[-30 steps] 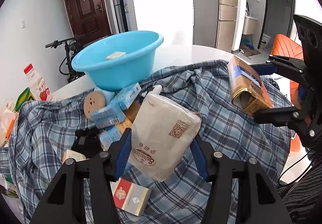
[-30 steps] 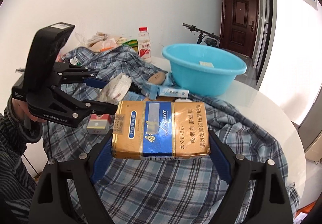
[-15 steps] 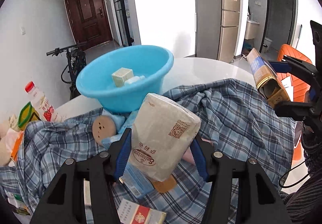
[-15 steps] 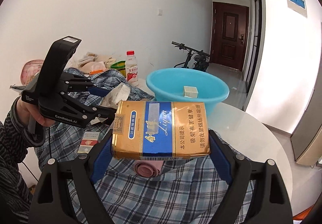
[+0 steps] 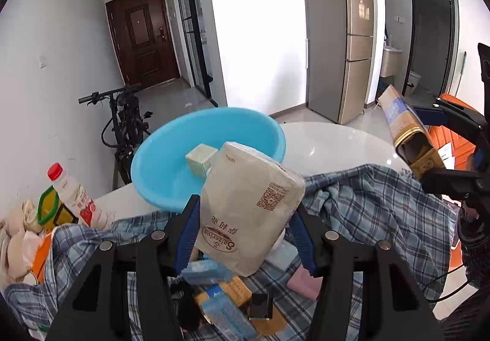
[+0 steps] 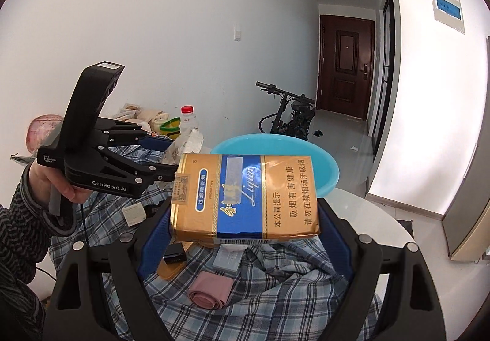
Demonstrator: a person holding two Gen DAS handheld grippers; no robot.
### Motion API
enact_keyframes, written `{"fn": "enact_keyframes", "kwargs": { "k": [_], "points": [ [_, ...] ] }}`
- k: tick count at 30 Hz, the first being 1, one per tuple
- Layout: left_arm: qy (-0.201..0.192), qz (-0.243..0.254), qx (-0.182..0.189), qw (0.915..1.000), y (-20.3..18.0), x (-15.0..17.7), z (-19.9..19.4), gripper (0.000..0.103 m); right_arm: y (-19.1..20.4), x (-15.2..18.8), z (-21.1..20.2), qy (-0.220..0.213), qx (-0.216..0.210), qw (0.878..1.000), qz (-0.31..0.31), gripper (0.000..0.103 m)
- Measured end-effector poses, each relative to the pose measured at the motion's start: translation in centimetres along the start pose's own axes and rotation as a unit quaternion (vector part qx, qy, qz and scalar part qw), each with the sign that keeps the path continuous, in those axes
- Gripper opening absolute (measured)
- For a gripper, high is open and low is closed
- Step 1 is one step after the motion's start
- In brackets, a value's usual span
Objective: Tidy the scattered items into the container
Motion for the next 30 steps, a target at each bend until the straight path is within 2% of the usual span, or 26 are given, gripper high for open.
{"fn": "enact_keyframes", "kwargs": {
  "k": [5,9,13,15,17,20,23,30],
  "points": [
    [-0.009,-0.009,0.012,0.9998,0.4,-2.7,0.3,0.059,-1.3,-2.3,1.3,-0.006,-0.001,1.000,0.009,0.085],
    [-0.013,-0.002,0.003,0.9999,0.9,-4.9,0.9,0.059,-2.9,-4.1,3.0,-0.004,0.011,1.000,0.015,0.086],
    [-0.016,-0.004,-0.002,0.9999,1.5,-6.5,1.5,0.059,-4.6,-4.6,4.9,0.021,0.031,0.999,0.015,0.086],
    [-0.014,-0.003,-0.010,0.9999,1.9,-7.0,2.1,0.059,-5.2,-4.7,5.8,0.033,0.022,0.999,0.026,0.086],
    [-0.005,-0.005,-0.012,0.9999,2.3,-7.5,3.1,0.059,-6.0,-5.1,6.7,0.040,0.018,0.998,0.039,0.086],
    [0.026,-0.015,0.005,0.9995,2.8,-8.2,5.6,0.059,-7.3,-5.9,8.2,0.054,0.025,0.997,0.044,0.086],
    [0.049,-0.040,-0.008,0.9979,4.2,-8.9,8.3,0.059,-8.6,-6.9,9.5,0.069,0.033,0.996,0.052,0.086],
    [0.094,-0.070,-0.046,0.9920,7.9,-9.9,13.8,0.059,-11.3,-7.9,13.5,0.107,0.015,0.989,0.101,0.085]
  ]
}}
Point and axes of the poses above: each gripper's, at about its wrist camera, not at the fingertips, and z roughly the way its jaws point, y to its left, x to its underside, the point moved 10 cm from there along z, roughly the way its jaws point, and after that the axes turned 6 degrees about -x, right-handed, at the moved point
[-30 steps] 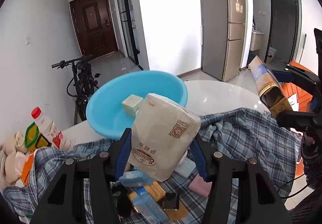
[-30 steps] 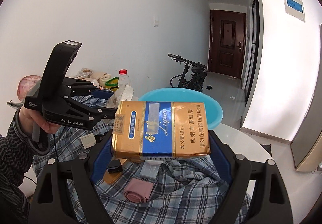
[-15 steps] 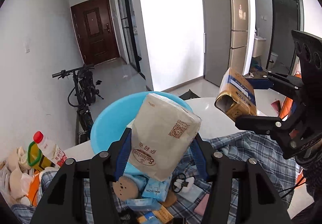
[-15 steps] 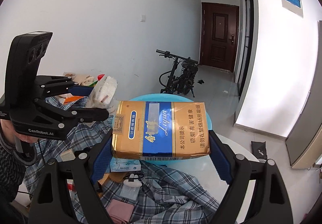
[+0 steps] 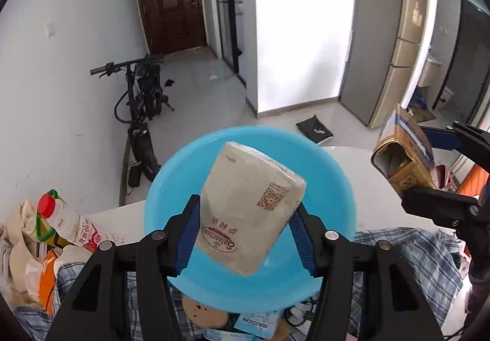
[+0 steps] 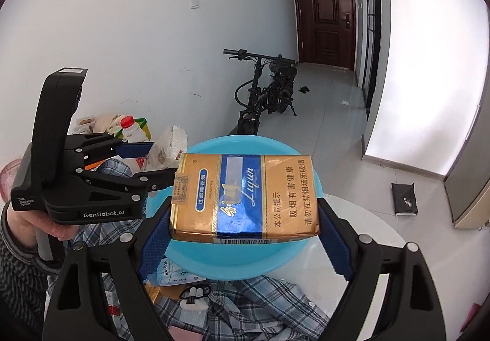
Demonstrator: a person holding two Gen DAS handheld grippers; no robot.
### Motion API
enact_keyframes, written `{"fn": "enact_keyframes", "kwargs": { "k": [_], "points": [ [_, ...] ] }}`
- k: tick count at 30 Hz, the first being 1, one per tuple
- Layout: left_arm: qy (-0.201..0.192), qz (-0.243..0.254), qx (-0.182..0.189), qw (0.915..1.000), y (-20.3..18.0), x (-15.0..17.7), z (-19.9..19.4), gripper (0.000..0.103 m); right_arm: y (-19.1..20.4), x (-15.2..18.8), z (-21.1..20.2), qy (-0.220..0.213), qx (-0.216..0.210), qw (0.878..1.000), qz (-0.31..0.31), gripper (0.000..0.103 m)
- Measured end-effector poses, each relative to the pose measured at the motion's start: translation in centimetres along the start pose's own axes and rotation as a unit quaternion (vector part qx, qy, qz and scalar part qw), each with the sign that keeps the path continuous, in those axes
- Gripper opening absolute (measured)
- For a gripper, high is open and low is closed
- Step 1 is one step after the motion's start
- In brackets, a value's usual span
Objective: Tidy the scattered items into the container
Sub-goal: 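Lower the white tissue pack into the basin and open the left tool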
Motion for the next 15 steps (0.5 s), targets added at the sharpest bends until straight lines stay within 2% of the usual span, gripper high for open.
{"fn": "enact_keyframes", "kwargs": {
  "k": [6,9,12,14,15],
  "points": [
    [0.042,-0.018,-0.019,0.9988,1.5,-1.0,4.5,0.059,-2.4,-0.6,4.0,0.037,-0.001,0.998,0.044,0.085],
    [0.065,-0.043,0.002,0.9970,2.0,-1.2,6.5,0.058,-3.7,-0.6,6.0,0.055,-0.006,0.996,0.070,0.085],
    [0.087,-0.074,0.048,0.9922,2.7,-1.4,8.9,0.059,-5.1,-1.2,8.3,0.074,0.014,0.994,0.077,0.085],
    [0.103,-0.122,0.036,0.9865,4.3,-1.2,10.7,0.058,-5.1,-1.4,9.6,0.086,0.010,0.993,0.076,0.085],
    [0.113,-0.129,0.036,0.9844,4.4,-0.9,11.5,0.058,-5.1,-1.4,10.3,0.093,0.003,0.992,0.084,0.085]
  ]
}}
Point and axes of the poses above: each gripper's, at about its wrist camera, not at the fingertips, and z roughly the way its jaws point, y to its left, x to its underside, the point moved 10 cm from there along z, roughly the way its jaws point, and after that the axes turned 6 degrees about -x, right-handed, at the moved point
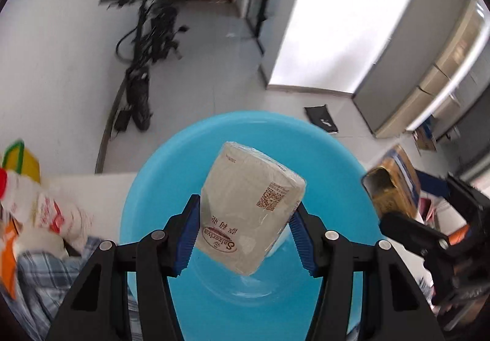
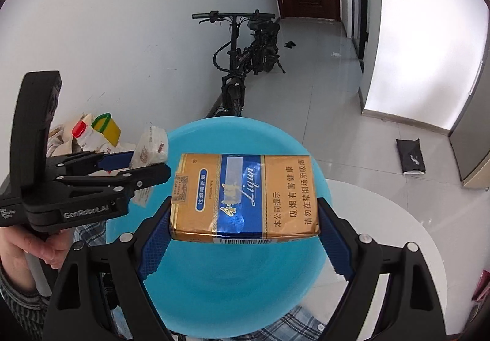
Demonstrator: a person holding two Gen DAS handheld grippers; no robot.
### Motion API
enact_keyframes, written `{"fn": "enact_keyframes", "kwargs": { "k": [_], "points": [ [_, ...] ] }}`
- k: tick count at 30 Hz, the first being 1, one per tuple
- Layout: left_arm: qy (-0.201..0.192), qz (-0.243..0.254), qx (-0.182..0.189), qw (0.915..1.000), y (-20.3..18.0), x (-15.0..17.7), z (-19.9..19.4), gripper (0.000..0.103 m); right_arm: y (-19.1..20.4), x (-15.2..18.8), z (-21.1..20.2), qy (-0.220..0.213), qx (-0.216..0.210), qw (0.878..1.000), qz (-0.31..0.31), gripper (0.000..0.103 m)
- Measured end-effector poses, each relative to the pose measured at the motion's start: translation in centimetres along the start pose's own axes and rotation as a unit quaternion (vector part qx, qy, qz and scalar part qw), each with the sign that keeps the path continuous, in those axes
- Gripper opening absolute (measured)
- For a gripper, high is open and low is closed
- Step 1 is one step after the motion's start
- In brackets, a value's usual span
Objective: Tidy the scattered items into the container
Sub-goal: 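Lower the white tissue pack into the basin and open the left tool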
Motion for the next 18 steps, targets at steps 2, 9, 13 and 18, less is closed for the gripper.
{"fn": "enact_keyframes", "kwargs": {
  "k": [2,9,13,18],
  "points": [
    [0.010,-0.004,-0.017,0.9998,0.4,-0.1,1.3,0.058,-0.2,0.1,1.2,0.012,-0.014,1.000,0.021,0.085],
    [0.044,-0.023,-0.031,0.9983,0.1,0.6,5.1,0.058,-2.3,0.5,4.6,0.047,-0.005,0.996,0.074,0.085],
    [0.057,-0.057,-0.019,0.9965,0.9,0.8,7.0,0.058,-3.7,0.2,5.0,0.051,0.013,0.994,0.095,0.085],
    [0.058,-0.046,-0.065,0.9952,2.7,0.2,7.2,0.058,-5.1,-0.8,5.8,0.054,0.037,0.992,0.103,0.085]
  ]
}}
Point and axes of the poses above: each gripper's, at about its wrist camera, not at the fingertips, and z roughly the way its jaws point, y to its left, x to its underside, the point moved 10 cm from there along z, roughly the way its jaws point, and after that the axes turned 6 degrees about -x, right-handed, at the moved point
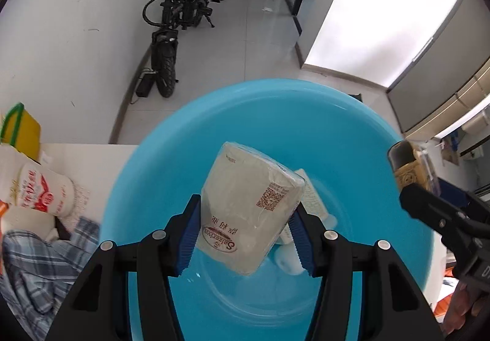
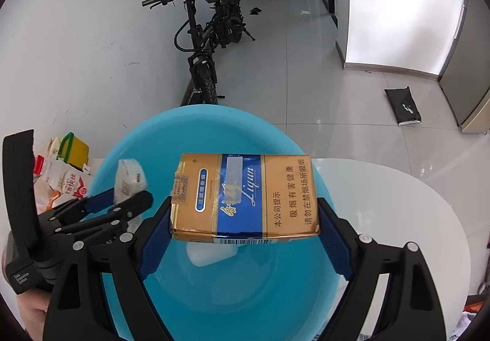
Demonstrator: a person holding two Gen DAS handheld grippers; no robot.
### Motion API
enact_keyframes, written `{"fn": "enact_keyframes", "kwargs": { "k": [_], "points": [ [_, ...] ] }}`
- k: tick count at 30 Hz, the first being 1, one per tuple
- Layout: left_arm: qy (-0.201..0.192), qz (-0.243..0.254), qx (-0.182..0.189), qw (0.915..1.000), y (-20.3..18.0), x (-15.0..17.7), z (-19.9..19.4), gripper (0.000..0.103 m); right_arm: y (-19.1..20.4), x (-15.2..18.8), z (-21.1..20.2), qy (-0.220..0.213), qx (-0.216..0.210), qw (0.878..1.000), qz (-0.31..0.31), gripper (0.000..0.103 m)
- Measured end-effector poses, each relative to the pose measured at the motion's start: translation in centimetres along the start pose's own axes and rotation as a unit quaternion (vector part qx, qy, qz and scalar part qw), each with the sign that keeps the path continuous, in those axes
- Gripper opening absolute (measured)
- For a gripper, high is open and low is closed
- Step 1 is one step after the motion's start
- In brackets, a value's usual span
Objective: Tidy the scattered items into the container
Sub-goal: 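Lower the white tissue pack into the basin and open the left tool, then lower the gold Liqun box into the basin and open the right tool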
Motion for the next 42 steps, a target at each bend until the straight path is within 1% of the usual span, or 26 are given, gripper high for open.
{"fn": "enact_keyframes", "kwargs": {
  "k": [1,4,6,8,12,16,19,20,21,23,24,25,27,30,34,36,38,40,42],
  "points": [
    [0.003,-0.001,-0.005,1.0000,0.2,-0.1,0.1,0.058,-0.2,-0.2,0.1,-0.002,0.003,1.000,-0.001,0.085],
    [0.021,-0.025,-0.026,0.9991,1.3,-0.2,1.2,0.058,-0.3,-0.5,0.5,-0.008,-0.004,1.000,0.011,0.086],
    [0.031,-0.018,-0.033,0.9988,1.2,0.2,2.0,0.058,-0.1,-0.6,0.7,-0.011,-0.005,1.000,0.009,0.085],
    [0.037,-0.008,-0.038,0.9985,1.1,0.5,2.9,0.058,0.0,-0.8,0.8,-0.018,0.008,1.000,0.003,0.085],
    [0.041,-0.012,-0.035,0.9985,1.0,1.0,3.7,0.057,0.3,-1.2,0.9,-0.026,0.011,1.000,-0.003,0.085],
    [0.044,-0.004,-0.038,0.9983,0.7,1.2,4.3,0.058,0.3,-1.3,1.1,-0.025,0.013,1.000,-0.005,0.085],
    [0.041,-0.001,-0.029,0.9988,0.3,1.1,4.2,0.058,0.0,-1.4,1.0,-0.027,0.013,1.000,0.000,0.085],
    [0.035,-0.005,-0.032,0.9989,0.4,0.9,4.1,0.063,-0.1,-1.4,1.0,-0.027,0.012,1.000,0.001,0.085],
    [0.029,-0.013,-0.031,0.9990,0.5,0.5,3.9,0.075,-0.2,-1.5,0.9,-0.028,0.011,1.000,0.002,0.085],
    [0.010,-0.035,-0.027,0.9990,1.0,-0.1,3.1,0.090,-0.4,-1.7,0.6,-0.035,0.015,0.999,0.006,0.085],
    [-0.001,-0.040,-0.025,0.9989,1.2,-0.4,2.6,0.090,-0.6,-1.8,0.4,-0.039,0.017,0.999,0.010,0.085],
    [-0.003,-0.040,-0.028,0.9988,1.4,-0.6,2.4,0.090,-0.8,-1.9,0.2,-0.041,0.017,0.999,0.015,0.085],
    [0.003,-0.042,-0.033,0.9986,1.7,-0.7,2.0,0.090,-0.9,-2.0,0.0,-0.046,0.013,0.999,0.020,0.085],
    [0.006,-0.043,-0.029,0.9987,2.1,-0.8,1.5,0.090,-0.5,-2.1,-0.2,-0.050,0.012,0.999,0.009,0.085],
    [0.010,-0.023,-0.046,0.9986,3.2,-1.1,0.0,0.090,0.0,-1.9,0.0,-0.049,0.008,0.999,0.004,0.085],
    [-0.014,-0.030,-0.061,0.9976,4.4,-1.7,-2.2,0.090,0.6,-1.6,0.3,-0.046,0.005,0.999,-0.004,0.085],
    [-0.031,-0.045,-0.052,0.9972,5.5,-2.3,-3.7,0.090,1.1,-1.3,0.9,-0.040,0.006,0.999,-0.013,0.085],
    [-0.029,-0.043,-0.036,0.9980,6.0,-2.4,-4.4,0.090,1.9,-1.2,1.4,-0.039,0.000,0.999,-0.019,0.085],
    [-0.027,-0.036,-0.045,0.9980,6.8,-2.4,-4.5,0.090,2.6,-0.9,2.1,-0.033,-0.008,0.999,-0.022,0.085]
  ]
}}
Point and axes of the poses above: each gripper's, at about its wrist camera, not at the fingertips, and z roughly the way its jaws point, y to its left, x to its underside, the point moved 10 cm from there along z, roughly the way its jaws point, and after that the axes turned 6 degrees about -x, right-handed, at the moved point
